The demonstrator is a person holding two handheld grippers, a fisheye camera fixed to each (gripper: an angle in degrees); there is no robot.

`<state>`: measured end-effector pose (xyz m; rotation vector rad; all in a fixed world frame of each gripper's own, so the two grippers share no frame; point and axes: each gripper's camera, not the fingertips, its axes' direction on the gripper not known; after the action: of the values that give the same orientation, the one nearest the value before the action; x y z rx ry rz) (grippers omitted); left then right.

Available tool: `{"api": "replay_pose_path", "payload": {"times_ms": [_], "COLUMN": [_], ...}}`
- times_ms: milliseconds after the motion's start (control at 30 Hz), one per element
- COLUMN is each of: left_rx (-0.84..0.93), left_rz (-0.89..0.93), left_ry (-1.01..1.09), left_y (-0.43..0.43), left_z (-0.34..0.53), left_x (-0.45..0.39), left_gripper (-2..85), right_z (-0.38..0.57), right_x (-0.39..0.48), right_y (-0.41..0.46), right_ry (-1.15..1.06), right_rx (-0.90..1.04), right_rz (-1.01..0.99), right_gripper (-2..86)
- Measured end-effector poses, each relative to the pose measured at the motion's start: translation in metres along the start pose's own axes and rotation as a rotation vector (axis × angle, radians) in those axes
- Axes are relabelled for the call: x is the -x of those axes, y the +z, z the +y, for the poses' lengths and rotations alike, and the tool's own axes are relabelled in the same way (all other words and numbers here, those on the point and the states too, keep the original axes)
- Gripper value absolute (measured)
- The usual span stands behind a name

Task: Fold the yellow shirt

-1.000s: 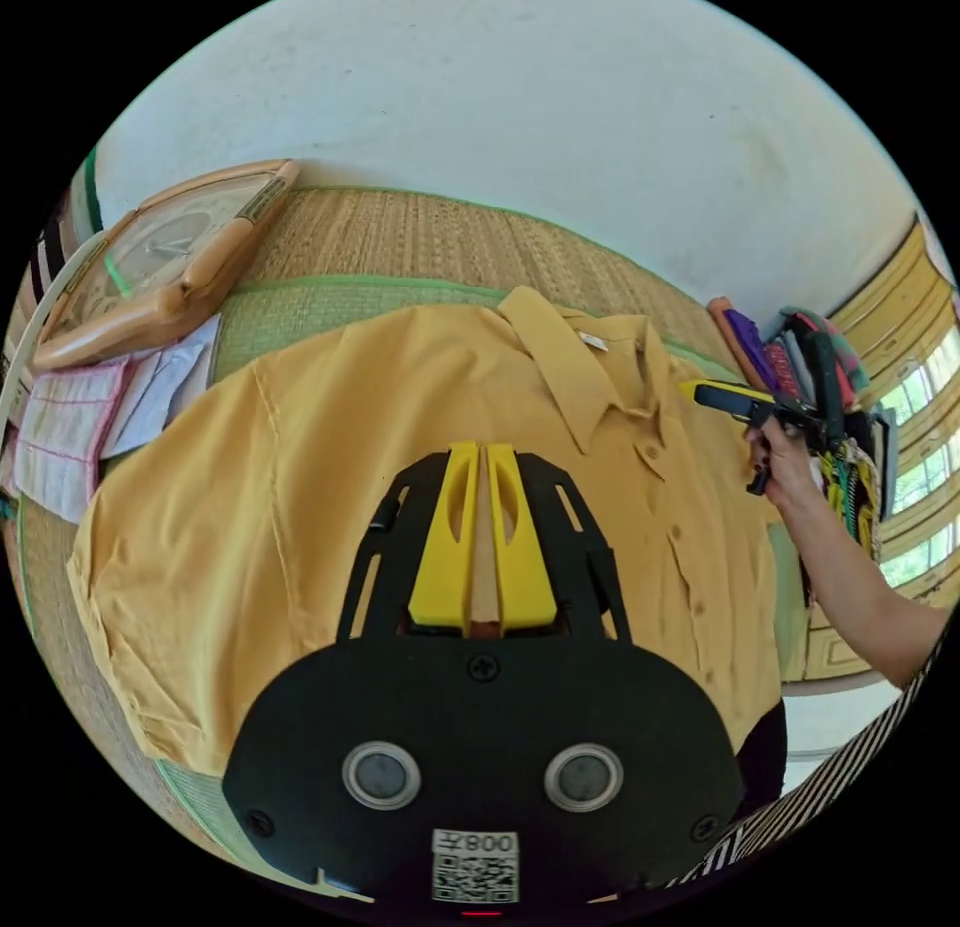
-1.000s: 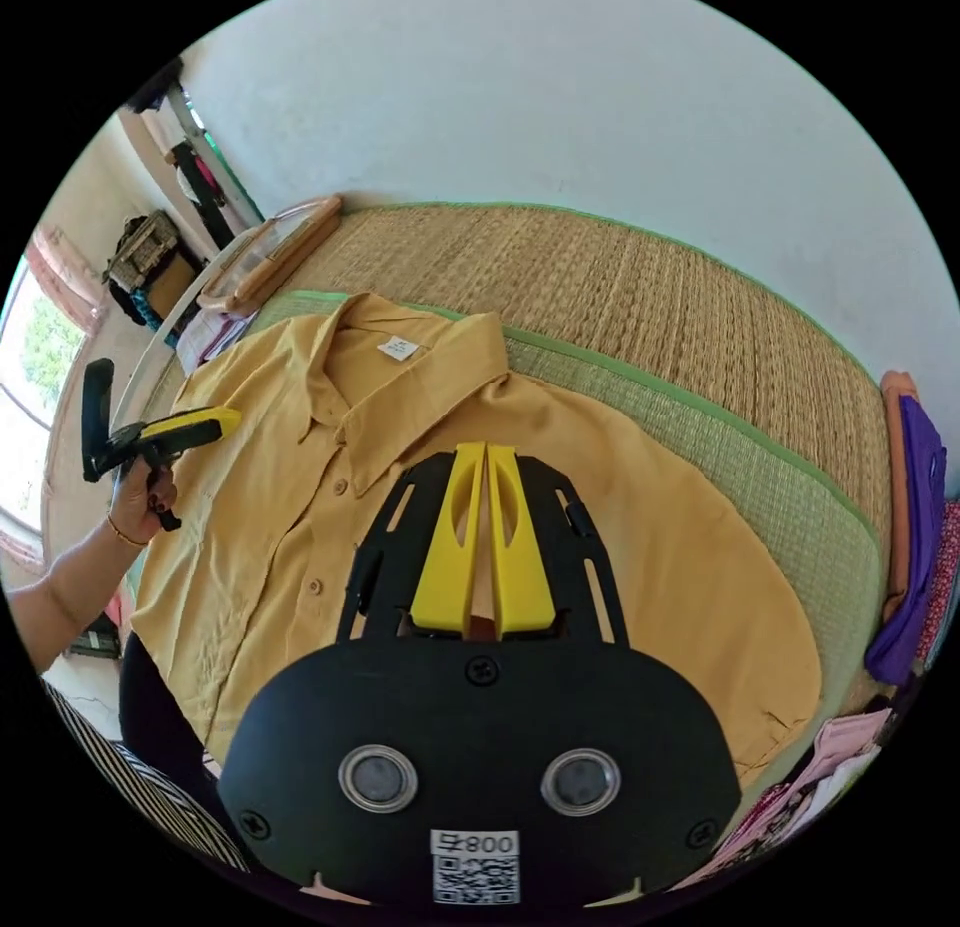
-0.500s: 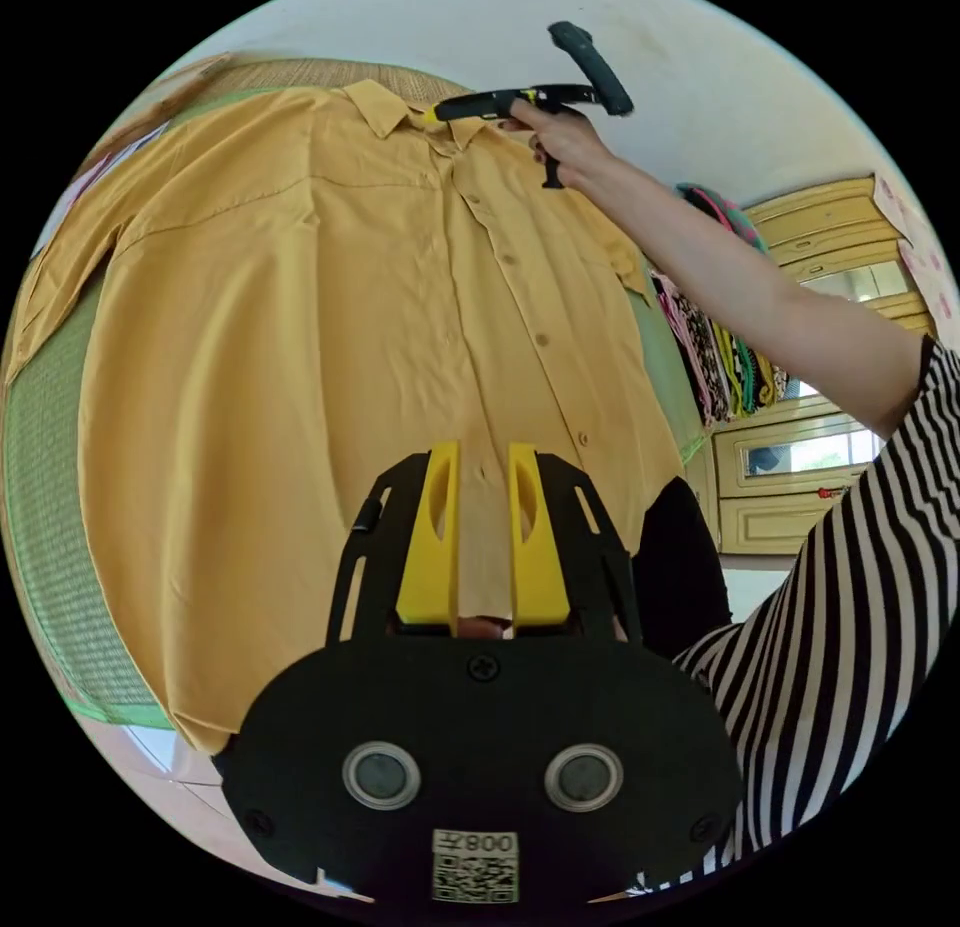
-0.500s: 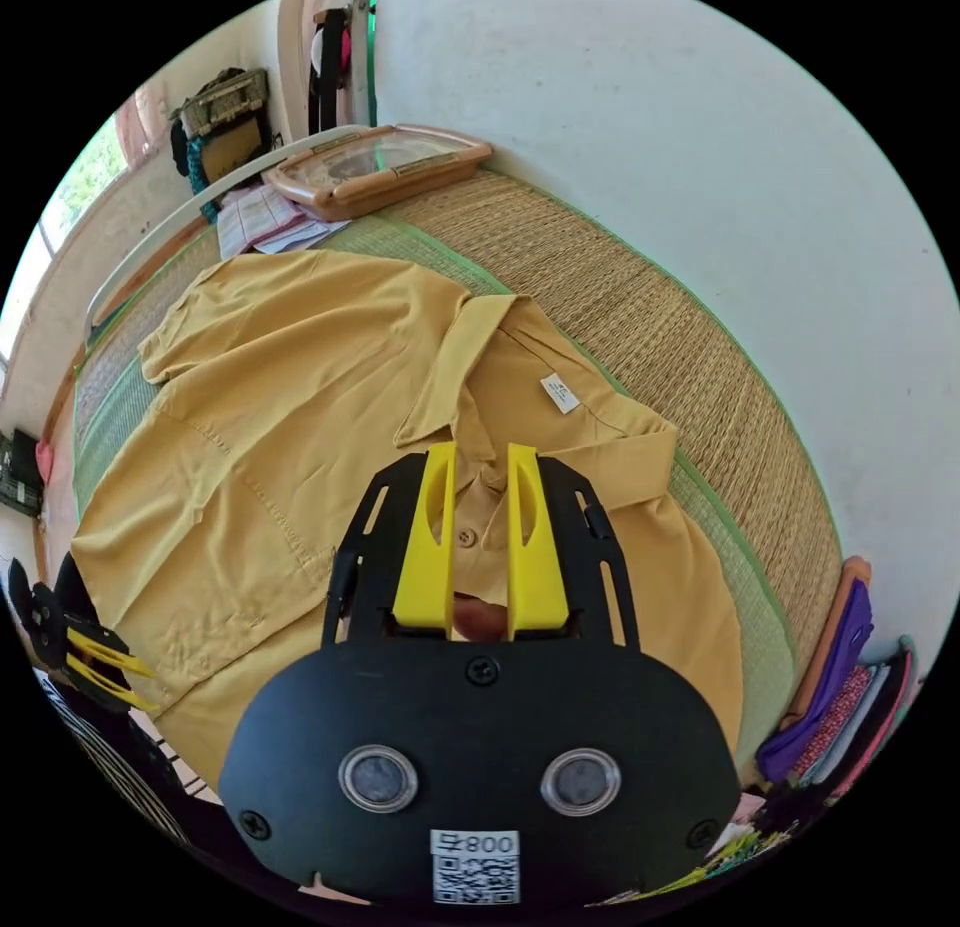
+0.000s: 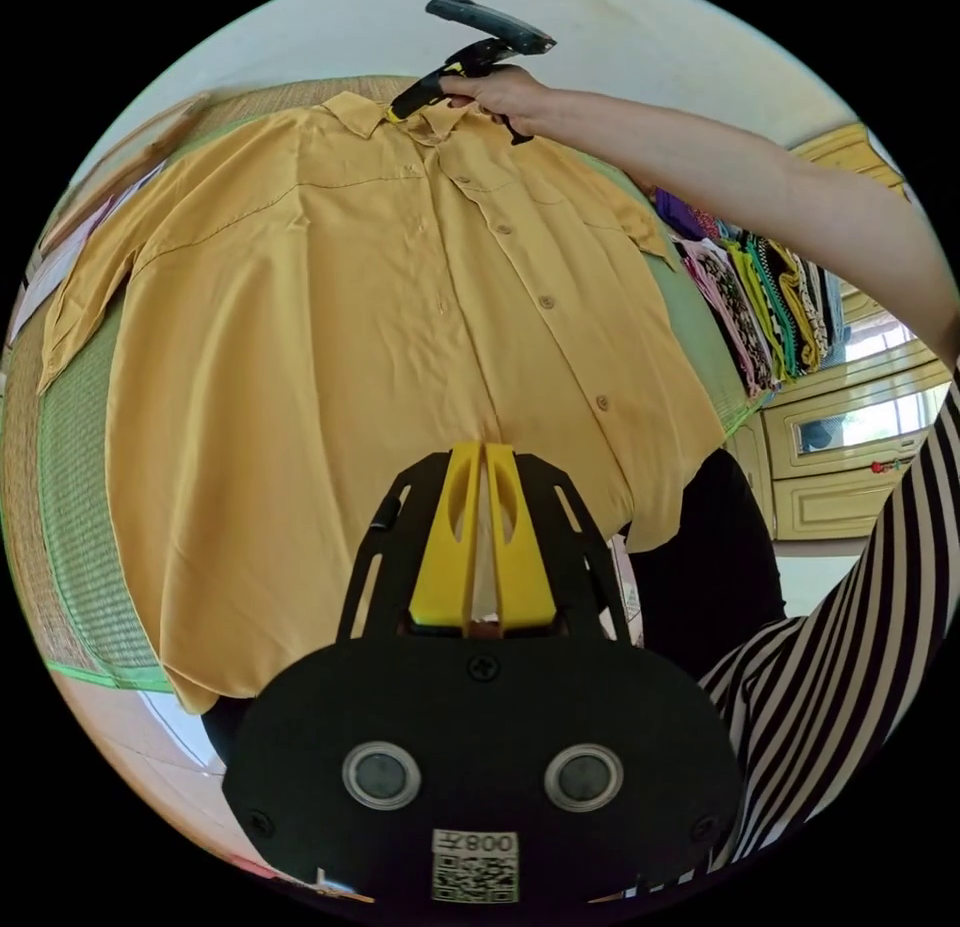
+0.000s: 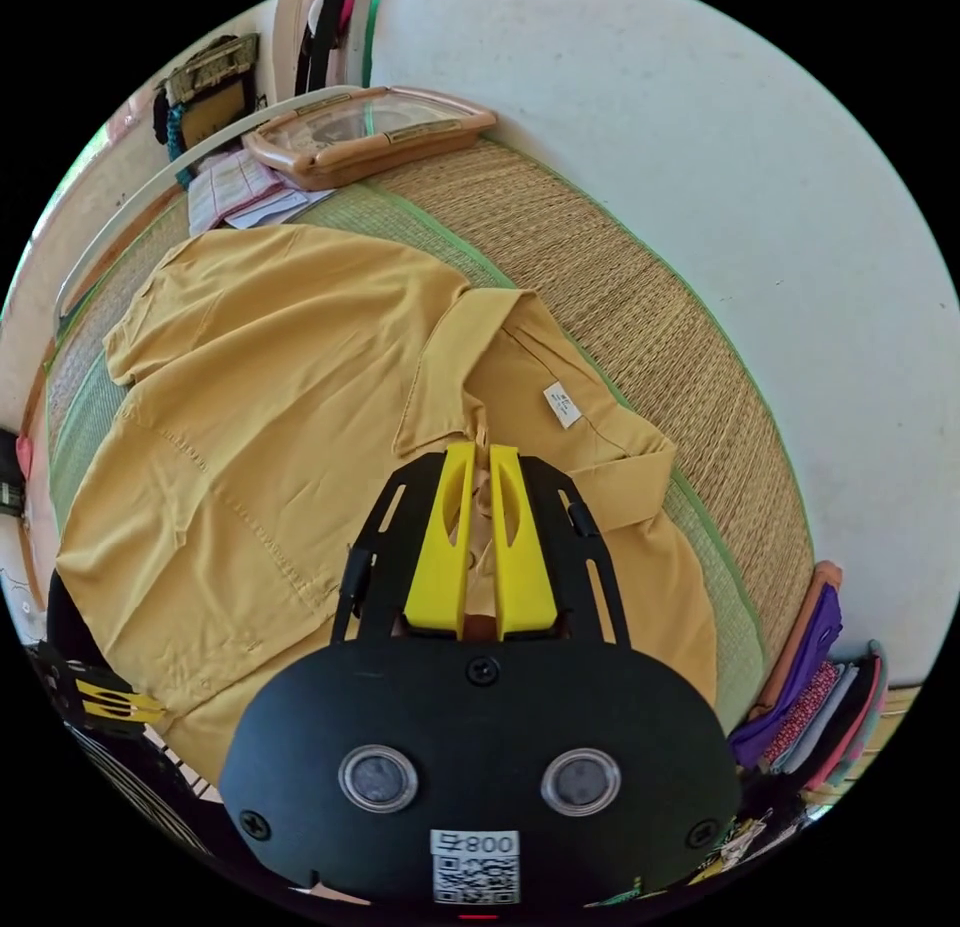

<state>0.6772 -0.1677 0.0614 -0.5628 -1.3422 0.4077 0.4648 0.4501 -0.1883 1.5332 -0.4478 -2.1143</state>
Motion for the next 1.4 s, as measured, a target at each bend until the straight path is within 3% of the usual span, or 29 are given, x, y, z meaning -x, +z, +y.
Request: {"api": "replay_pose_path", "payload": {"times_ms": [500, 1000, 1167, 1400], "left_rx": [-0.095, 0.01, 0.0, 0.035], "left_rz": [0.133, 0.201, 0.229, 0.339], "left_ry": [0.05, 0.064, 0.075, 0.042], "left_y": [-0.076, -0.034, -0.039, -0.025], "left_z": [0.023, 0.013, 0.016, 0.022], "left_x": [-0.041, -0.065, -0.07, -0.077], "left_gripper": [0.5, 2.4, 3.9, 6.6], "right_z": [-0.021, -0.028, 0.009, 0.059], "right_x": [-0.037, -0.07, -0.074, -0.049], "right_y": [-0.069, -0.021, -0.05, -0.042], "right_ry": [0.046, 0.117, 0.131, 0.134], "right_rx": [-0.063, 0.031, -0.064, -0.021], "right_rz": [-0.079, -0.105, -0.139, -0.197], "right_gripper": [2.4, 5.0, 5.9, 7.1]}}
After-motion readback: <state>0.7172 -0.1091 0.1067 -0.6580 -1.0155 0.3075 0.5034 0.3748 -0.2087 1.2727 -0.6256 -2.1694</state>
